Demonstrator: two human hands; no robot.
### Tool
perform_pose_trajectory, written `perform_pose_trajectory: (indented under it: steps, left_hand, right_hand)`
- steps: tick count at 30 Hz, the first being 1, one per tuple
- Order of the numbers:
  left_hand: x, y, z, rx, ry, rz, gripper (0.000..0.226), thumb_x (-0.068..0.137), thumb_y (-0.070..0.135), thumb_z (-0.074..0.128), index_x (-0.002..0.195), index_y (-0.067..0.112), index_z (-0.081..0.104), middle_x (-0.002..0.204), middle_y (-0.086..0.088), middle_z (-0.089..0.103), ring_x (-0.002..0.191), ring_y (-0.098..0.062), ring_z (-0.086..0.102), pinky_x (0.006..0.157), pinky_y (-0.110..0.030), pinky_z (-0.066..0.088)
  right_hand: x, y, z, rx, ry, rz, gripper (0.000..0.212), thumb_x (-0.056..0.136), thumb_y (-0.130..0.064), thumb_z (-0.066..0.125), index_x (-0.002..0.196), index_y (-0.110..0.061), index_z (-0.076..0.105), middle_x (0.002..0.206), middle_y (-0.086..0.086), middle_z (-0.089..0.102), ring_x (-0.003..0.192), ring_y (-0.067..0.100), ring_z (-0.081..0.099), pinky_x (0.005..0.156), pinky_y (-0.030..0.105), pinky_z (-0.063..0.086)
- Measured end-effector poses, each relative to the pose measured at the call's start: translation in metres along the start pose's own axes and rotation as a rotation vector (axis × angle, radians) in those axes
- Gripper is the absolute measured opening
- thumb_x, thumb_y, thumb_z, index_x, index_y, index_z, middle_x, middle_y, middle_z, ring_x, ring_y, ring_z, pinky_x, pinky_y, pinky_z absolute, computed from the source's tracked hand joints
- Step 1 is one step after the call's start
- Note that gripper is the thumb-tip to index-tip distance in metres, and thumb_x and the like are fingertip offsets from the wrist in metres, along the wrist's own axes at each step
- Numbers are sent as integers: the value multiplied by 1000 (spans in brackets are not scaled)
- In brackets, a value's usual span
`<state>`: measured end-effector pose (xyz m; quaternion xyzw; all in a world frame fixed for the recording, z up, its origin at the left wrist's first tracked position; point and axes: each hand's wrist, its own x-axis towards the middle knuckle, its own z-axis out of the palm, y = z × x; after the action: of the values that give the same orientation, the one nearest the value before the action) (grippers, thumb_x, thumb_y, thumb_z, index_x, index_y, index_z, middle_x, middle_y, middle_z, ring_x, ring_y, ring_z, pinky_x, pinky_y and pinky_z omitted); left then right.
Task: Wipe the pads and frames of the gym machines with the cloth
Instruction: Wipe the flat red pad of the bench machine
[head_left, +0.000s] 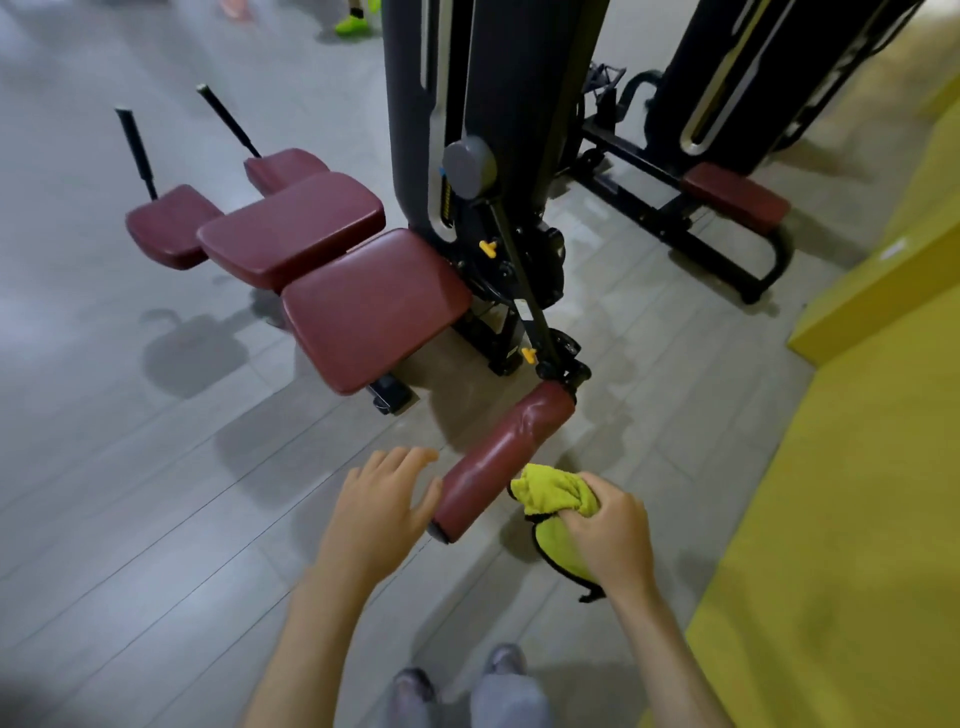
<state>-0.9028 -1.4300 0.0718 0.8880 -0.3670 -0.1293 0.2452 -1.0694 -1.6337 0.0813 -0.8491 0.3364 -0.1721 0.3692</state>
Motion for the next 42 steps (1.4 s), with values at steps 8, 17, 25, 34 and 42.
perform_pose_trajectory:
  steps: [8, 17, 25, 34, 42]
  left_hand:
    - [-13, 51, -6, 64, -85, 123, 47, 96, 57, 22, 120, 36, 57, 115, 17, 57, 99, -7, 52, 81, -28, 43]
    - [34, 131, 36, 65, -118, 264, 28, 102, 47, 40, 121, 37, 58, 119, 18, 56, 98, -1, 48, 83, -23, 43]
    - [141, 232, 94, 124, -81, 386, 20, 96, 31, 63, 115, 30, 64, 115, 13, 61, 96, -11, 57, 71, -26, 46]
    - [275, 382, 148, 105, -19, 496, 17, 95, 23, 62, 111, 24, 67, 109, 10, 65, 92, -15, 60, 66, -27, 41]
    - [382, 443, 186, 70, -50, 509, 20, 92, 14, 67, 111, 21, 69, 107, 8, 69, 89, -12, 58, 68, -26, 46]
  right_hand:
    - [-17, -4, -68, 31, 104, 155, 20, 79, -40, 72, 71, -22, 69, 63, -10, 66, 61, 11, 61, 57, 28, 49]
    - [-15, 43, -148, 151, 321, 213, 25, 77, -37, 70, 62, -21, 58, 55, -5, 49, 53, 6, 38, 50, 23, 34]
    - [57, 139, -225, 111, 410, 248, 29, 78, -38, 64, 63, -18, 49, 56, -2, 37, 56, 9, 29, 49, 26, 24]
    - [159, 240, -329, 91, 416, 251, 42, 84, -21, 78, 62, -23, 42, 56, -3, 37, 55, 11, 29, 50, 30, 27]
    - [249, 299, -384, 131, 412, 333, 36, 78, -23, 73, 59, -27, 43, 54, -9, 42, 53, 9, 34, 48, 22, 26]
